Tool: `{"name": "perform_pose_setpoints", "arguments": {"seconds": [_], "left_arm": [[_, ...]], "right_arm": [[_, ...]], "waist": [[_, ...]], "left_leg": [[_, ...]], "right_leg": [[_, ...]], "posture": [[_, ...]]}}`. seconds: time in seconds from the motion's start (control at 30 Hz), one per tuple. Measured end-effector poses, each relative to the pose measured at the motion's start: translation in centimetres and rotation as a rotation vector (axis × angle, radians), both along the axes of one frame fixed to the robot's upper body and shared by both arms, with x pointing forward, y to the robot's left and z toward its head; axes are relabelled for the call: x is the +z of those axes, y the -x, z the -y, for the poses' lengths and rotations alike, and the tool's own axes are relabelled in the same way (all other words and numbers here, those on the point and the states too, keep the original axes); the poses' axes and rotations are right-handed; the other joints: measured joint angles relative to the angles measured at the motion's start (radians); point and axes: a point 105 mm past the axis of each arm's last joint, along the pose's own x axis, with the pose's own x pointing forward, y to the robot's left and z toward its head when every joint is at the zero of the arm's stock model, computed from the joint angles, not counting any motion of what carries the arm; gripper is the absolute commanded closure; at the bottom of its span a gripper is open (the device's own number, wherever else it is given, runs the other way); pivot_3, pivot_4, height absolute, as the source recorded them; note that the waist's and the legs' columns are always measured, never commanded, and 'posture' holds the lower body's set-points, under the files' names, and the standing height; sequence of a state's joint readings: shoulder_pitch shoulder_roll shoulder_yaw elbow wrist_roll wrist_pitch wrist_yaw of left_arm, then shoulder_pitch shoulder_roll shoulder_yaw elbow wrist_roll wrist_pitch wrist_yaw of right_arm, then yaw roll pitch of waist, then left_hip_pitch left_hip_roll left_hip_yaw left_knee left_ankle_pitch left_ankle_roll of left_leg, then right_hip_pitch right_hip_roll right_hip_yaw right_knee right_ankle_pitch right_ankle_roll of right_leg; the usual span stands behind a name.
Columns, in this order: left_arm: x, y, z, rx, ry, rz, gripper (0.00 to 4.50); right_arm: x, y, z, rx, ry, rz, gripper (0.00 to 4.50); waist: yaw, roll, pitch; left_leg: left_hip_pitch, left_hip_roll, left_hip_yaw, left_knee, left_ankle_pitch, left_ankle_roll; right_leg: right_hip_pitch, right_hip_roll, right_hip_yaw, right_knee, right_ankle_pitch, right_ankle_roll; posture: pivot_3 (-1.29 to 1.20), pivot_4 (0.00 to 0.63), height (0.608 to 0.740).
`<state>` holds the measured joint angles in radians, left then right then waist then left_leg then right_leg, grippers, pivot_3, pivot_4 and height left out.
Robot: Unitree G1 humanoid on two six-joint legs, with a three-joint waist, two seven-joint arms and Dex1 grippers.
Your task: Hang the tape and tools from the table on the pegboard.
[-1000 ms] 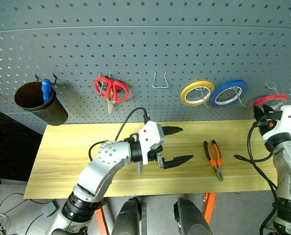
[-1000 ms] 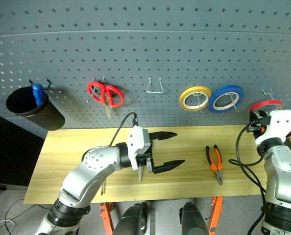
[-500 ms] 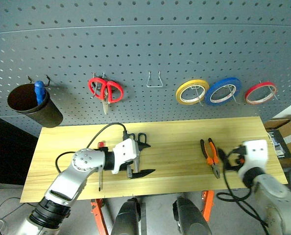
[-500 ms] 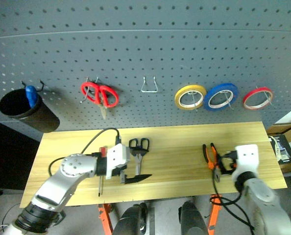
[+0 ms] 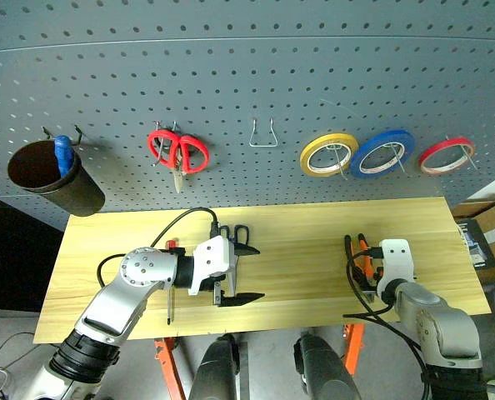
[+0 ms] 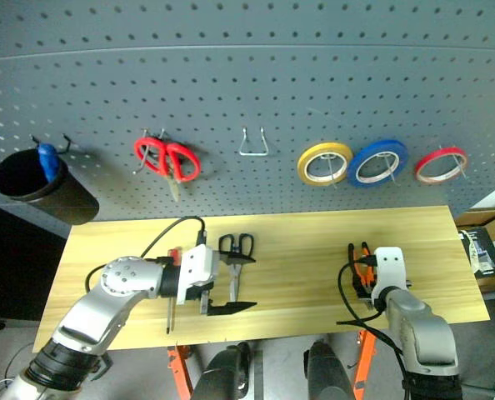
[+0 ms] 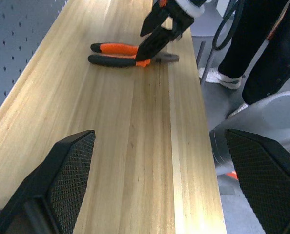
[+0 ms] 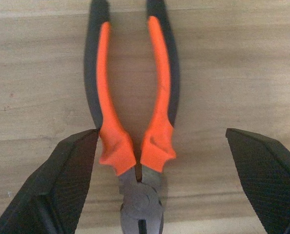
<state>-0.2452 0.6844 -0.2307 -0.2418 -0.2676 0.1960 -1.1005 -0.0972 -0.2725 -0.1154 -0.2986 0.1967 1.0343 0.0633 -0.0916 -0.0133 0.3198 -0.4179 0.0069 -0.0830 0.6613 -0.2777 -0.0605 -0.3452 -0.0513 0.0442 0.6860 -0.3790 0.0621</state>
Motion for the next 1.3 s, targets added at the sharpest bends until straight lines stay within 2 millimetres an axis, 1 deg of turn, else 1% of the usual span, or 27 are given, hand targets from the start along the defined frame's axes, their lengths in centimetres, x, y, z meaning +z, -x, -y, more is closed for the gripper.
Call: {"name": "perform_pose_setpoints", "arguments": {"seconds": [0.1,0.2,0.43,0.57,0.67,0.7,0.77,0.8,0.97,1.07,1.1,1.13,1.2,1.3], "left_arm": [[-0.1,0.0,0.4,-0.001,0.010,-0.006,0.00],[-0.1,0.0,0.4,0.007,0.013,-0.010,0.00],[-0.2,-0.1,0.7,0.012,0.019,-0.006,0.00],[-0.3,0.1,0.8,0.011,0.021,-0.007,0.00],[-0.1,0.1,0.9,0.009,0.024,0.001,0.00],[-0.1,0.1,1.0,0.012,0.025,0.003,0.00],[-0.3,0.2,0.9,0.020,0.028,-0.006,0.00],[-0.4,0.3,0.8,0.024,0.030,-0.013,0.00],[-0.2,0.1,0.5,0.071,0.081,-0.036,0.00],[0.0,-0.1,-0.3,0.128,0.109,-0.055,0.00],[-0.1,-0.1,-0.7,0.152,0.118,-0.065,0.00],[-0.1,-0.3,-1.0,0.186,0.128,-0.062,0.00],[-0.2,-0.6,-1.9,0.272,0.159,-0.050,0.00],[0.0,-0.3,-2.7,0.346,0.205,-0.024,0.00]], "right_arm": [[-0.7,-0.2,-0.9,0.042,-0.001,-0.029,0.01],[-0.9,-0.4,-1.5,0.070,0.005,-0.036,0.01],[-0.7,-1.7,-1.2,0.066,0.021,-0.004,0.01],[-0.7,-2.0,-0.9,0.069,0.017,-0.002,0.01],[-0.7,-2.0,-0.7,0.064,0.009,-0.012,0.61],[-0.7,-2.1,-0.5,0.056,0.003,-0.015,0.88],[-0.6,-2.2,-0.2,0.040,-0.009,-0.022,1.60],[-0.6,-2.2,-0.2,0.039,-0.011,-0.024,1.88],[-0.5,-2.3,-0.3,0.045,0.003,-0.012,1.89],[-0.4,-2.2,-0.8,0.073,0.035,-0.006,1.89],[-0.4,-1.9,-1.0,0.092,0.044,-0.006,1.89],[-0.5,-1.6,-1.4,0.114,0.051,-0.005,1.89],[0.0,-0.7,-2.5,0.175,0.055,0.023,1.89],[2.5,0.5,-5.0,0.288,0.018,0.172,1.89]], "waist": [[0.002,0.000,0.000],[0.002,0.000,0.000],[0.002,0.000,0.000],[0.002,0.000,0.000],[0.002,-0.001,0.000],[0.002,-0.001,-0.001],[0.002,-0.001,-0.001],[0.002,-0.001,-0.001],[0.001,-0.002,-0.001],[0.001,-0.001,-0.001],[0.001,-0.001,-0.001],[0.002,-0.001,-0.001],[0.003,-0.001,-0.001],[0.003,-0.001,-0.001]], "left_leg": [[0.000,-0.001,0.000,0.001,0.000,0.001],[0.000,-0.001,0.000,0.002,0.001,0.002],[0.001,0.000,0.000,0.002,0.003,0.002],[0.001,0.000,0.000,0.002,0.003,0.002],[0.001,0.000,0.000,0.003,0.003,0.002],[0.001,0.000,0.000,0.003,0.003,0.002],[0.001,0.000,0.000,0.003,0.003,0.002],[0.001,0.000,-0.001,0.003,0.003,0.002],[0.001,0.000,0.000,0.003,0.003,0.002],[0.001,0.000,-0.001,0.002,0.003,0.002],[0.001,0.000,-0.001,0.002,0.003,0.002],[0.001,0.000,-0.001,0.001,0.003,0.002],[-0.001,0.000,-0.001,0.001,0.004,0.002],[-0.002,0.000,-0.001,0.000,0.005,0.000]], "right_leg": [[-0.001,0.000,0.001,0.004,0.000,0.000],[-0.003,0.000,0.002,0.008,0.000,0.000],[-0.005,0.000,0.002,0.012,0.000,0.000],[-0.004,0.000,0.002,0.012,0.000,0.000],[-0.004,0.000,0.002,0.013,0.000,0.000],[-0.004,0.000,0.002,0.013,0.000,0.000],[-0.004,0.000,0.001,0.013,0.000,0.000],[-0.004,0.000,0.001,0.013,0.000,0.000],[-0.004,0.000,0.001,0.013,0.000,0.000],[-0.005,0.000,0.001,0.014,0.000,0.000],[-0.006,0.000,0.001,0.014,0.000,0.000],[-0.006,0.000,0.001,0.014,0.000,0.000],[-0.007,0.000,0.001,0.013,0.000,0.000],[-0.008,0.000,0.002,0.011,0.000,0.000]], "posture": [[-0.10,0.316,0.740],[-0.10,0.315,0.740],[-0.10,0.311,0.740],[-0.10,0.310,0.740],[-0.10,0.310,0.740],[-0.10,0.310,0.740],[-0.10,0.309,0.740],[-0.10,0.310,0.740],[-0.09,0.312,0.740],[-0.08,0.314,0.740],[-0.07,0.316,0.740],[-0.07,0.316,0.740],[-0.07,0.320,0.740],[-0.06,0.326,0.740]]}}
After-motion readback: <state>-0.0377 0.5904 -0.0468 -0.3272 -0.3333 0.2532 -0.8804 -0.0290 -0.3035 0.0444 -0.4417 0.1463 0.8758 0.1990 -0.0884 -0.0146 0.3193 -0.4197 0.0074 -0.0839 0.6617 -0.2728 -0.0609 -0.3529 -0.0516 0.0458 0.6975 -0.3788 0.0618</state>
